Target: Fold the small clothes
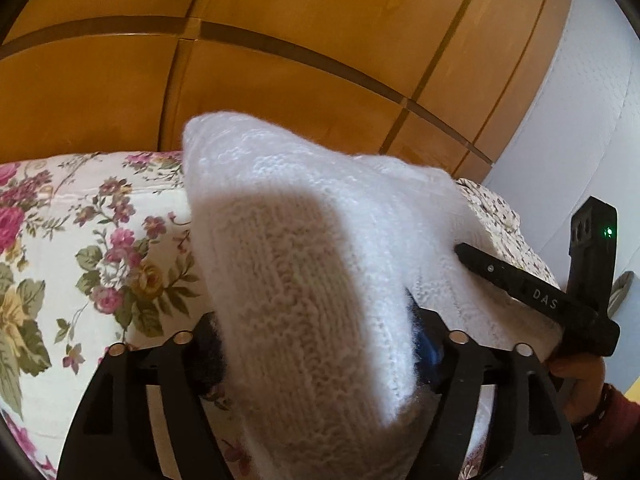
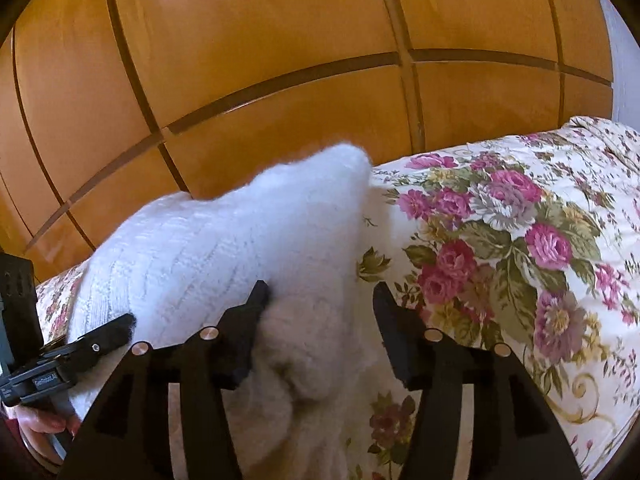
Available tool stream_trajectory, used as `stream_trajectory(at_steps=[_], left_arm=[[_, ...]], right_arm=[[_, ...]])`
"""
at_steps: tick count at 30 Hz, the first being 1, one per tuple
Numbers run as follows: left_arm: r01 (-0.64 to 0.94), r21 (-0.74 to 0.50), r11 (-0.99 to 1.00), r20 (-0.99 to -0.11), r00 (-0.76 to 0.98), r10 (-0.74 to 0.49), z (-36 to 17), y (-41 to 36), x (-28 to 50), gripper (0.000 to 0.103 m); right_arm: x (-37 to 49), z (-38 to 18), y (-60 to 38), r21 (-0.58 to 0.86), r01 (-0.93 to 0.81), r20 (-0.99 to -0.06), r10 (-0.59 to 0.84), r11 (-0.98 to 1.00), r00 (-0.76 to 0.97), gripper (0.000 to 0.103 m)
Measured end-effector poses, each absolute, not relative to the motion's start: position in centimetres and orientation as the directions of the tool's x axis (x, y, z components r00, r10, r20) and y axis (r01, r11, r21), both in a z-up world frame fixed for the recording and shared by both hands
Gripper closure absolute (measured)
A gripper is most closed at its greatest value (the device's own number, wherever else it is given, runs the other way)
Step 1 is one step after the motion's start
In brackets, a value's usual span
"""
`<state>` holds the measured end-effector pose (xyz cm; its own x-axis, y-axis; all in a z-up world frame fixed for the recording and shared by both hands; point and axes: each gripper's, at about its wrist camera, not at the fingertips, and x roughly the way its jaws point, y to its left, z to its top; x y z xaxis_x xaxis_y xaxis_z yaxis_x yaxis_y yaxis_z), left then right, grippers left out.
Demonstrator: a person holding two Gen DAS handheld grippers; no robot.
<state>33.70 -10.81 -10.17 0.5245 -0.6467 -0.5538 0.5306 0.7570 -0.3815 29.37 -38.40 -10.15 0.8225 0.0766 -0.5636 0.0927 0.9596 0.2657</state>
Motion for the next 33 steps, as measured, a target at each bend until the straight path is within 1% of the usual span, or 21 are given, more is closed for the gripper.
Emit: stream_trajectory(at_steps=[3,8,12,15,17,19,21,24,26,29,31,33], left_arm=[[0.514,-0.396,0.761,-0.557,0.524,-0.644,-10.3,-10.3,33.3,0.021],[0.490,-0.399,0.775,-0.537,0.560,-0.631,-10.2,-9.5,31.8,0.019],[0.476,-0.357,0.804,-0.510,0.622,-0.595,-9.2,-9.3,30.5,0.019],[0.450,-0.323,0.833,-0.526,0.646,-0.553,-9.2,-9.5,30.2,0.017],[0.444,-0.308,0.842,-0.529,0.656,-0.539,-9.2,-9.6,30.3,0.017],[0.435,-0.297,0.850,-0.542,0.656,-0.525,-9.3,-9.7,30.4,0.014],[0.422,-0.309,0.852,-0.570,0.635,-0.521,-9.9,-9.8,31.1,0.010],[0.411,-0.354,0.840,-0.606,0.583,-0.541,-10.9,-9.7,32.4,0.008],[0.412,-0.358,0.838,-0.604,0.582,-0.544,-10.9,-9.6,32.4,0.008],[0.422,-0.354,0.835,-0.582,0.600,-0.550,-10.5,-9.3,31.6,0.008],[0.427,-0.361,0.829,-0.567,0.606,-0.558,-10.3,-9.0,30.6,0.008],[0.419,-0.370,0.829,-0.574,0.599,-0.559,-10.4,-8.7,29.9,0.008]], right_arm=[[29.2,-10.2,-38.2,0.251,0.104,-0.562,0.058,0.962,0.825,0.045],[29.4,-10.4,-38.3,0.243,0.120,-0.564,0.040,0.963,0.825,0.037],[29.3,-10.4,-38.7,0.255,0.136,-0.564,0.033,0.957,0.825,0.032],[28.6,-10.3,-38.6,0.248,0.144,-0.564,0.022,0.958,0.826,0.030],[27.8,-10.1,-38.4,0.238,0.148,-0.559,0.011,0.960,0.829,0.026],[27.1,-10.3,-38.1,0.216,0.157,-0.563,-0.008,0.964,0.827,0.024],[27.0,-10.6,-38.2,0.214,0.170,-0.574,-0.017,0.962,0.819,0.022],[27.8,-11.3,-38.2,0.183,0.209,-0.612,-0.054,0.961,0.789,0.022],[28.0,-11.5,-37.8,0.158,0.211,-0.615,-0.071,0.964,0.786,0.022],[27.6,-11.7,-37.9,0.161,0.214,-0.607,-0.074,0.964,0.791,0.021],[27.1,-11.6,-38.1,0.182,0.209,-0.595,-0.062,0.961,0.802,0.021],[26.3,-11.4,-38.2,0.211,0.195,-0.583,-0.037,0.958,0.812,0.021]])
